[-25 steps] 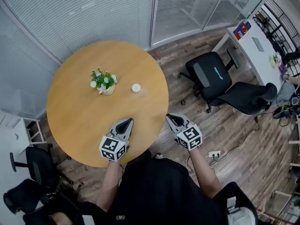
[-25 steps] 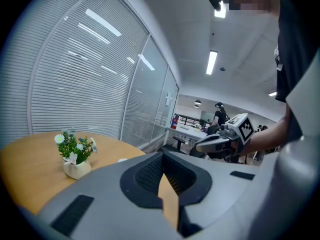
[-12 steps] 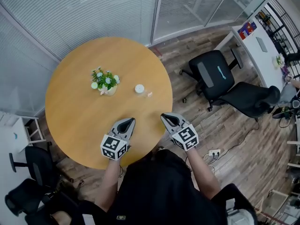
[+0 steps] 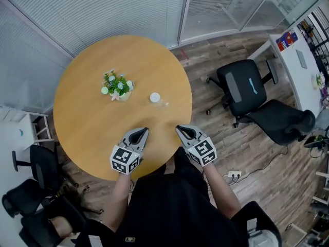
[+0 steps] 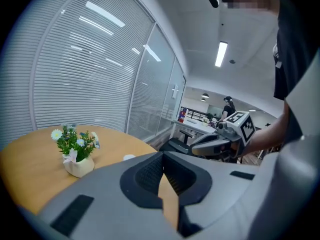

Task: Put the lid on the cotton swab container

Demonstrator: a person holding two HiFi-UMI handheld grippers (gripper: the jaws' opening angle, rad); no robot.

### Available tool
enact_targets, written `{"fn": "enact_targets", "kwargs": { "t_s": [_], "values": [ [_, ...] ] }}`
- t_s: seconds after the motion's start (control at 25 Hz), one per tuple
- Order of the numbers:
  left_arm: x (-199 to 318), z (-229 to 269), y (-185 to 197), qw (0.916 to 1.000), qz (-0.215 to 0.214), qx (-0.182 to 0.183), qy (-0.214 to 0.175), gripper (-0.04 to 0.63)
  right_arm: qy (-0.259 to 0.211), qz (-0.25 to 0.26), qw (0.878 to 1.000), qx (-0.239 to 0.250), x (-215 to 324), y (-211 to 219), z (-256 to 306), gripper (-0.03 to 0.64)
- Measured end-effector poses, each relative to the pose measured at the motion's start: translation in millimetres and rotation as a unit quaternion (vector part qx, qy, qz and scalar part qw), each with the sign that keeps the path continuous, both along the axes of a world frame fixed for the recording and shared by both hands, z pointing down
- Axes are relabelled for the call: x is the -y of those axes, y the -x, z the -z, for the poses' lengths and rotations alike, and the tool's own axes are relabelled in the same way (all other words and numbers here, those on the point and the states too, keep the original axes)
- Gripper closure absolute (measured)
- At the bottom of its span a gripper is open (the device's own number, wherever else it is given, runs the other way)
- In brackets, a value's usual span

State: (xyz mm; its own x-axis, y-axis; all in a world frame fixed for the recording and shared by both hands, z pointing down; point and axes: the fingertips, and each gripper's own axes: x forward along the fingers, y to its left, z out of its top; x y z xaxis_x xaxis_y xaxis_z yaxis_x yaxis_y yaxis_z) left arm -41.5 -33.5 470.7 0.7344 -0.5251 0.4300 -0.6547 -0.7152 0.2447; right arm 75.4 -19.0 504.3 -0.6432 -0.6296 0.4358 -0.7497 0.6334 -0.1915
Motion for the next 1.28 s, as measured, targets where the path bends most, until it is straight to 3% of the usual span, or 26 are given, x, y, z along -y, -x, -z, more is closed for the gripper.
{"fn": "enact_targets", "kwargs": {
  "t_s": [0.44, 0.68, 1.08, 1.28],
  "values": [
    [15, -14, -21, 0.9978, 0.064, 0.017, 0.008, 0.589, 0.005, 0.08, 0.997, 0.001, 32, -18, -11, 0.609],
    [19, -38, -15, 0.9939, 0.093, 0.056, 0.018, 0.589, 0.004, 0.113, 0.994, 0.009, 42, -16, -11, 0.609],
    [10, -42, -11, 0.9876, 0.151, 0.033, 0.026, 0.589, 0.013, 0.168, 0.986, 0.0, 49, -11, -22, 0.609],
    [1, -60, 2, 0.9873, 0.149, 0.026, 0.046, 0.589, 0.019, 0.173, 0.985, -0.01, 56, 6, -29, 0.609]
  ]
}}
